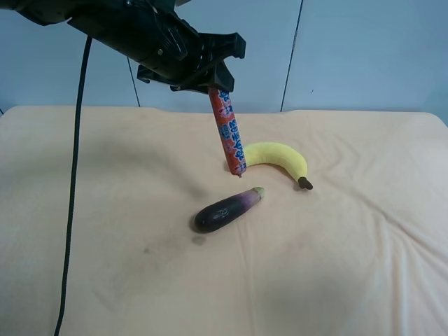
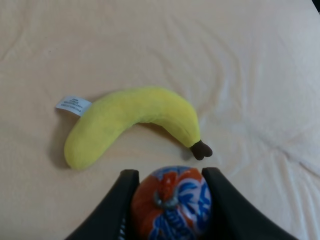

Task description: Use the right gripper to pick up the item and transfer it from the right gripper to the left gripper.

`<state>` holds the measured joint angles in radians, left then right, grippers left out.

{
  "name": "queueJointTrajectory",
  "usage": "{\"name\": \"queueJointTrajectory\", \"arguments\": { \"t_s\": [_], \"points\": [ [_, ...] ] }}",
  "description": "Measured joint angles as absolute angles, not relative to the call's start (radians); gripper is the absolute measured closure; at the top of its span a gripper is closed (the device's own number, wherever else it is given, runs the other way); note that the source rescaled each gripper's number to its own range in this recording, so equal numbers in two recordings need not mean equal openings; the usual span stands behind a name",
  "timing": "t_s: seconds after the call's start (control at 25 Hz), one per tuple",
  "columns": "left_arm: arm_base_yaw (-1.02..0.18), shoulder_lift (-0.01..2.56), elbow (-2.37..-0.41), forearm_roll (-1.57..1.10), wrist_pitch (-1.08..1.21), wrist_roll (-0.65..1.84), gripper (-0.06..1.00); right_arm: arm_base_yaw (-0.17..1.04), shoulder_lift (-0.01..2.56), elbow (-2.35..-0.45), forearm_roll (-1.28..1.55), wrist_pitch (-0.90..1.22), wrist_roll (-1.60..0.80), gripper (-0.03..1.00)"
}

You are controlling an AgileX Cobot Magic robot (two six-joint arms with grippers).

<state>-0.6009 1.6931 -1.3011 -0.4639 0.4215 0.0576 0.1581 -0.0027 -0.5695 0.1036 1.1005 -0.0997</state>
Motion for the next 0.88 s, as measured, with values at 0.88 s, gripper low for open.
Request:
{"name": "queueJointTrajectory", "arguments": {
  "t_s": [0.88],
  "points": [
    [-0.314, 1.66, -1.301, -0.173, 0.811, 0.062, 0.94, 0.158, -0.003, -0.57, 0.104, 1.101, -0.1, 0.1]
  ]
}}
